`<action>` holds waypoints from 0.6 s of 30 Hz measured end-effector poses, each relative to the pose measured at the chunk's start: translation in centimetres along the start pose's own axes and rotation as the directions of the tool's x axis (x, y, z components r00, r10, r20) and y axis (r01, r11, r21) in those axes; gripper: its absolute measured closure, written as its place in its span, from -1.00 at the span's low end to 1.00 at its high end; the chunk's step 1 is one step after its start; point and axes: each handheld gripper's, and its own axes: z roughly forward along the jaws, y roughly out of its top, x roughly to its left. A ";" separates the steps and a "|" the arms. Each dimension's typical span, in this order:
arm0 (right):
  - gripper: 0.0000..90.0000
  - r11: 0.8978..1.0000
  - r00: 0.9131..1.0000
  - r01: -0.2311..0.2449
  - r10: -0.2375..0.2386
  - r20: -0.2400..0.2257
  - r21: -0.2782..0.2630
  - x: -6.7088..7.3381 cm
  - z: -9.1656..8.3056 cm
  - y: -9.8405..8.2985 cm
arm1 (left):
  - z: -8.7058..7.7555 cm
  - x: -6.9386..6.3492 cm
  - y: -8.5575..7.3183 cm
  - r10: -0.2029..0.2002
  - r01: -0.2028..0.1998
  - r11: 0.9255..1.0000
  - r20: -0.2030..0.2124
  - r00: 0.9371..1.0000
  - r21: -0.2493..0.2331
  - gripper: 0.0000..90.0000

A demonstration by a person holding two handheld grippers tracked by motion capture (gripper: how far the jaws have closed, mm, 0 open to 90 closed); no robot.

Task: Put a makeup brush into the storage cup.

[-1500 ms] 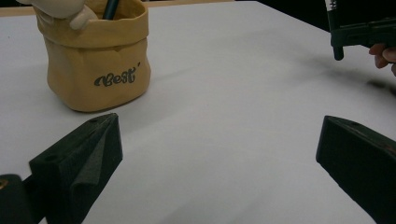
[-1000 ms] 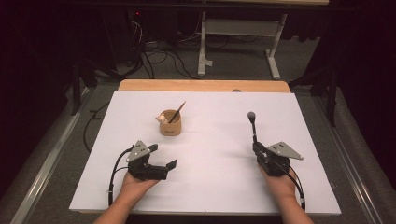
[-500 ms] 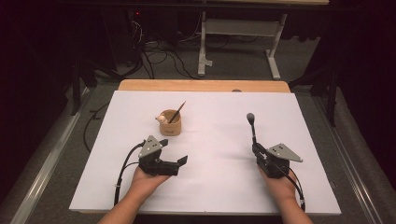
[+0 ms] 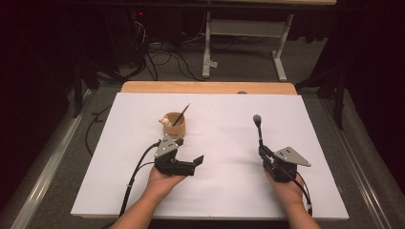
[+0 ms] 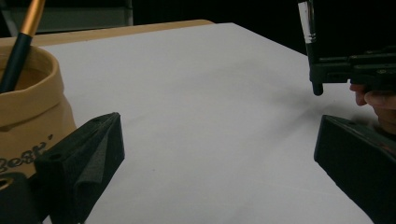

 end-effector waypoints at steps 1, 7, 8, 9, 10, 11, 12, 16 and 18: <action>0.81 1.000 1.000 -0.002 0.002 0.001 -0.002 0.0 -0.1 0.0 | 0.1 -0.1 -0.1 0.005 -0.005 1.000 0.005 1.000 -0.001 -0.95; 0.81 1.000 1.000 0.006 -0.006 0.009 -0.014 -0.2 -0.2 0.1 | 0.5 -0.6 -0.8 0.034 -0.035 0.999 0.033 0.999 0.009 -0.95; 0.81 1.000 1.000 0.004 -0.004 0.008 -0.014 -0.1 -0.2 0.1 | 0.4 -0.6 -0.7 0.030 -0.030 0.999 0.034 0.999 0.009 -0.95; 0.81 1.000 1.000 0.013 -0.013 0.008 -0.020 -0.1 -0.2 0.1 | 0.4 -0.5 -0.8 0.026 -0.027 1.000 0.033 0.999 0.009 -0.95; 0.81 1.000 1.000 0.010 -0.010 0.008 -0.017 0.0 -0.2 0.2 | 0.4 -0.6 -0.8 0.028 -0.028 1.000 0.031 0.999 0.007 -0.95; 0.81 1.000 1.000 0.019 -0.019 0.008 -0.022 0.0 -0.2 0.2 | 0.3 -0.7 -0.8 0.032 -0.032 0.999 0.031 0.999 0.006 -0.95; 0.81 0.999 1.000 0.018 -0.018 0.008 -0.027 0.0 -0.2 0.2 | 0.3 -0.7 -0.8 0.033 -0.033 0.999 0.032 0.999 0.006 -0.95; 0.81 0.999 1.000 0.028 -0.028 0.007 -0.029 0.2 -0.2 0.2 | 0.4 -1.0 -0.8 0.031 -0.031 1.000 0.047 0.998 0.003 -0.95; 0.81 0.999 1.000 0.031 -0.031 0.003 -0.030 0.3 -0.2 0.3 | 0.5 -1.1 -0.9 0.032 -0.032 0.999 0.048 0.998 0.005 -0.94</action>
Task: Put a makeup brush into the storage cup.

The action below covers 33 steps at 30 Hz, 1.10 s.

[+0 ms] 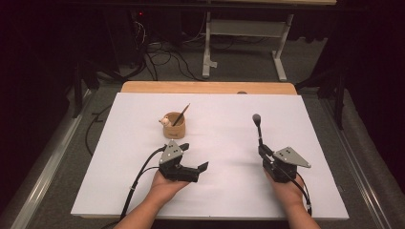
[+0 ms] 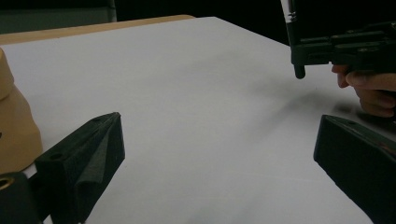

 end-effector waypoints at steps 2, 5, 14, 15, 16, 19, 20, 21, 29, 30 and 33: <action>0.81 1.000 1.000 -0.002 0.002 -0.004 -0.003 0.0 0.0 0.0 | 0.1 0.1 0.0 -0.004 0.004 1.000 0.000 1.000 0.001 -0.95; 0.81 1.000 1.000 0.000 0.000 -0.005 -0.006 0.1 0.0 0.1 | 0.1 0.1 0.0 -0.004 0.004 1.000 0.001 1.000 0.002 -0.95; 0.81 1.000 1.000 0.014 -0.014 -0.012 -0.016 0.3 0.2 0.3 | -0.1 0.2 0.1 -0.008 0.008 1.000 0.001 1.000 -0.004 -0.94; 0.81 1.000 1.000 0.013 -0.014 -0.018 -0.020 0.4 0.2 0.3 | -0.1 0.2 0.1 -0.008 0.008 1.000 0.002 1.000 -0.005 -0.94; 0.81 1.000 1.000 0.016 -0.016 -0.019 -0.021 0.5 0.2 0.3 | -0.1 0.2 0.1 -0.009 0.009 1.000 0.002 1.000 -0.005 -0.94; 0.81 1.000 1.000 0.022 -0.022 -0.023 -0.019 0.8 0.2 0.4 | 0.0 0.1 0.0 -0.007 0.007 1.000 0.003 1.000 -0.004 -0.94; 0.81 1.000 0.999 0.018 -0.018 -0.033 -0.025 0.9 0.3 0.4 | 0.0 0.1 0.0 -0.007 0.007 1.000 0.003 1.000 -0.004 -0.94; 0.81 0.999 0.999 0.026 -0.027 -0.031 -0.023 0.9 0.3 0.5 | 0.0 0.2 0.0 -0.007 0.007 1.000 0.003 1.000 -0.004 -0.94; 0.81 0.999 0.998 0.023 -0.025 -0.053 -0.030 1.6 0.9 1.3 | -0.2 0.4 0.1 -0.013 0.013 1.000 -0.004 1.000 -0.006 -0.94; 0.81 0.999 0.998 0.023 -0.025 -0.055 -0.033 1.9 1.0 1.4 | -0.2 0.4 0.1 -0.014 0.014 1.000 -0.004 1.000 -0.007 -0.94; 0.81 0.998 0.996 0.052 -0.054 -0.070 -0.036 2.4 1.3 2.0 | -0.2 0.5 0.1 -0.014 0.014 1.000 -0.004 1.000 -0.005 -0.94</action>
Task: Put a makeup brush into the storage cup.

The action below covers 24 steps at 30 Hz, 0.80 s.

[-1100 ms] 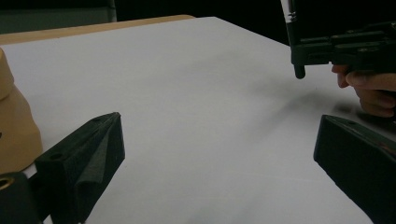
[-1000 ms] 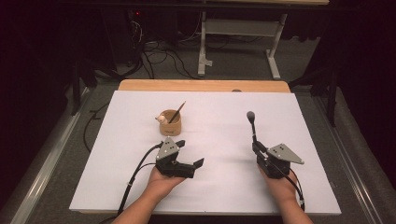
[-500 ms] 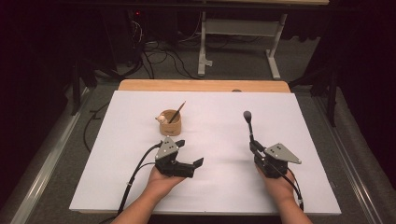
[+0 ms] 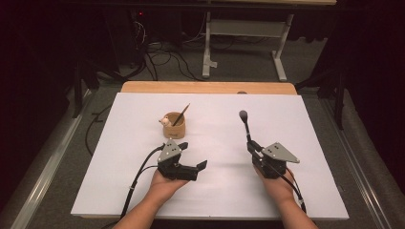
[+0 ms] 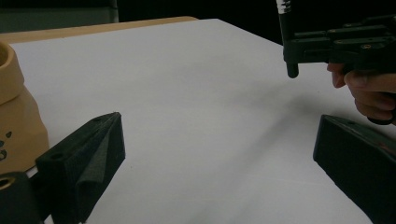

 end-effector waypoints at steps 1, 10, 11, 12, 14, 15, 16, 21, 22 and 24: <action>0.81 1.000 1.000 -0.005 0.005 -0.001 0.005 0.2 0.1 0.1 | 0.0 0.0 0.0 0.000 0.000 1.000 0.001 1.000 0.001 -0.94; 0.81 1.000 0.999 0.022 -0.023 -0.033 -0.016 1.4 1.4 1.3 | 0.1 0.0 -0.1 -0.002 0.002 1.000 -0.002 1.000 0.004 -0.94; 0.81 1.000 0.999 0.008 -0.008 -0.035 -0.020 1.6 1.5 1.4 | 0.1 0.0 -0.1 -0.002 0.002 1.000 -0.001 1.000 0.004 -0.94; 0.81 1.000 0.999 0.019 -0.020 -0.038 -0.025 1.6 1.5 1.5 | 0.1 0.0 -0.1 -0.003 0.003 1.000 -0.001 1.000 0.004 -0.94; 0.81 0.999 0.999 0.013 -0.014 -0.043 -0.031 2.0 1.6 1.6 | 0.2 0.0 -0.1 -0.003 0.003 1.000 0.002 1.000 0.003 -0.94; 0.81 0.999 0.999 0.023 -0.025 -0.045 -0.036 2.1 1.5 1.6 | 0.2 0.0 -0.1 -0.003 0.003 1.000 0.002 1.000 0.001 -0.94; 0.81 0.998 0.998 0.042 -0.044 -0.046 -0.046 2.2 1.5 1.6 | 0.2 0.0 -0.1 -0.004 0.004 1.000 0.003 1.000 0.000 -0.94; 0.81 0.997 0.996 0.053 -0.057 -0.066 -0.055 3.1 1.2 1.4 | 0.2 -0.2 0.0 -0.006 0.006 1.000 0.010 1.000 -0.004 -0.94; 0.81 0.997 0.996 0.055 -0.059 -0.069 -0.053 3.2 1.1 1.4 | 0.2 -0.3 0.0 -0.006 0.006 1.000 0.010 1.000 -0.004 -0.93; 0.81 0.996 0.995 0.064 -0.068 -0.078 -0.059 3.5 1.1 1.2 | 0.2 -0.4 0.0 -0.005 0.005 1.000 0.013 1.000 -0.008 -0.93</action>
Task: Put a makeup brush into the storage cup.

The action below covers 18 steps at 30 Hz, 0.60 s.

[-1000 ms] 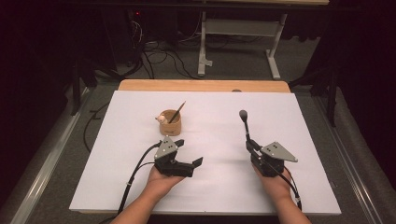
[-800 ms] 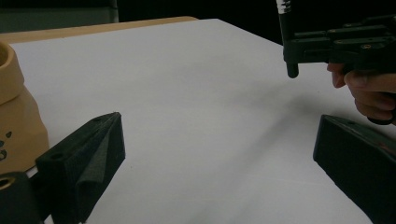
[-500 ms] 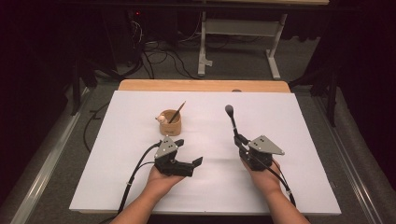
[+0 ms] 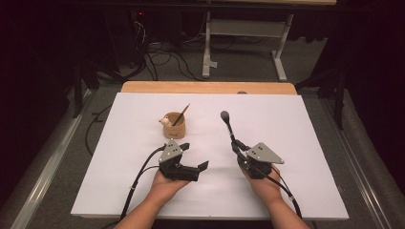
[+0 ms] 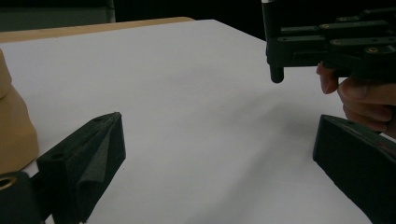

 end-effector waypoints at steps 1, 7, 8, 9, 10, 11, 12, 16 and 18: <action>0.81 1.000 1.000 0.001 -0.001 0.000 0.002 0.1 0.0 -0.1 | 0.0 0.0 0.0 0.001 -0.001 1.000 0.000 1.000 -0.002 -0.92; 0.81 1.000 1.000 -0.001 0.001 -0.024 -0.001 0.7 -0.1 -0.3 | 0.0 -0.3 0.2 0.000 0.000 1.000 0.005 1.000 -0.012 -0.92; 0.81 1.000 1.000 -0.004 0.004 -0.022 0.003 0.8 -0.1 -0.3 | 0.0 -0.3 0.2 0.000 0.000 1.000 0.007 1.000 -0.014 -0.92; 0.81 1.000 1.000 0.007 -0.007 -0.025 0.000 0.8 -0.1 -0.3 | 0.0 -0.4 0.3 0.001 -0.001 1.000 0.011 1.000 -0.016 -0.91; 0.81 1.000 1.000 0.003 -0.003 -0.022 0.003 0.9 -0.2 -0.3 | 0.0 -0.5 0.3 0.003 -0.003 1.000 0.012 1.000 -0.015 -0.90; 0.81 1.000 1.000 0.008 -0.008 -0.026 0.003 0.9 -0.2 -0.3 | 0.0 -0.5 0.3 0.005 -0.005 1.000 0.015 1.000 -0.015 -0.90; 0.81 1.000 1.000 0.013 -0.013 -0.029 0.002 0.9 -0.2 -0.3 | 0.0 -0.6 0.3 0.006 -0.005 1.000 0.018 1.000 -0.016 -0.90; 0.81 1.000 0.999 0.019 -0.019 -0.043 0.001 1.2 -0.1 -0.5 | 0.0 -0.8 0.5 0.004 -0.003 1.000 0.024 1.000 -0.023 -0.90; 0.81 1.000 0.998 0.025 -0.025 -0.052 0.002 1.4 0.0 -0.7 | 0.0 -0.9 0.5 0.006 -0.005 1.000 0.027 1.000 -0.024 -0.89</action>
